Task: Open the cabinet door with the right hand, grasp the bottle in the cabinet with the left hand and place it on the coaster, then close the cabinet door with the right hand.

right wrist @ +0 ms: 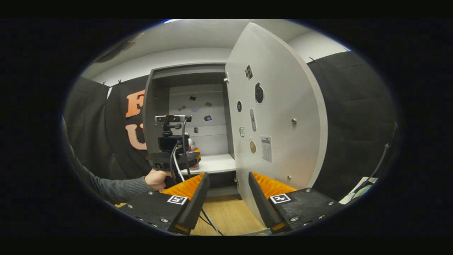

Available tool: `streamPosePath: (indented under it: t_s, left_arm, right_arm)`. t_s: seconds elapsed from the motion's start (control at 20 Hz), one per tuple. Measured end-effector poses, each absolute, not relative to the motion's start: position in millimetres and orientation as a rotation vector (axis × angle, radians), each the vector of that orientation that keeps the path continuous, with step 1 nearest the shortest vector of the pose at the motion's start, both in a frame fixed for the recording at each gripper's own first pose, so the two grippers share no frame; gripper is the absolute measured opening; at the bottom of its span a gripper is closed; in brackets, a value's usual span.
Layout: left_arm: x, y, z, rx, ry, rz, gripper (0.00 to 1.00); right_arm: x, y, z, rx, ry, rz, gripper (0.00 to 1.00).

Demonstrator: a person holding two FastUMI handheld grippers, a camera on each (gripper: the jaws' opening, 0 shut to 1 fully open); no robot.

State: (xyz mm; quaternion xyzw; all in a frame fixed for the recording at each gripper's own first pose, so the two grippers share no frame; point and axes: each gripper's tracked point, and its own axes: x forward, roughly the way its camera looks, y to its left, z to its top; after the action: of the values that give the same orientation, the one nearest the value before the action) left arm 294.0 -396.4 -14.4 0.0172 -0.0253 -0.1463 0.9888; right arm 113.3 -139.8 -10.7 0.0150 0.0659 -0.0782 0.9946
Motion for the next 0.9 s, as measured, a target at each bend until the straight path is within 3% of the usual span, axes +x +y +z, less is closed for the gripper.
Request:
streamPosePath:
  t_s: [0.35, 0.4, 0.45, 0.6, 0.9]
  left_arm:
    - [192, -329, -43, 0.076, -0.02, -0.237, 0.86]
    - [177, -317, -54, 0.083, -0.004, -0.222, 0.85]
    - [163, -304, -67, 0.092, 0.015, -0.206, 0.85]
    - [123, -274, -114, 0.107, 0.087, -0.17, 0.86]
    - [66, -223, -207, 0.14, 0.198, -0.092, 0.86]
  right_arm:
    - [71, -120, -30, 0.07, 0.171, -0.068, 0.7]
    - [65, -115, -35, 0.084, 0.18, -0.052, 0.74]
    - [59, -110, -38, 0.098, 0.187, -0.036, 0.7]
    - [41, -98, -51, 0.113, 0.226, 0.006, 0.74]
    - [20, -76, -87, 0.117, 0.322, 0.066, 0.7]
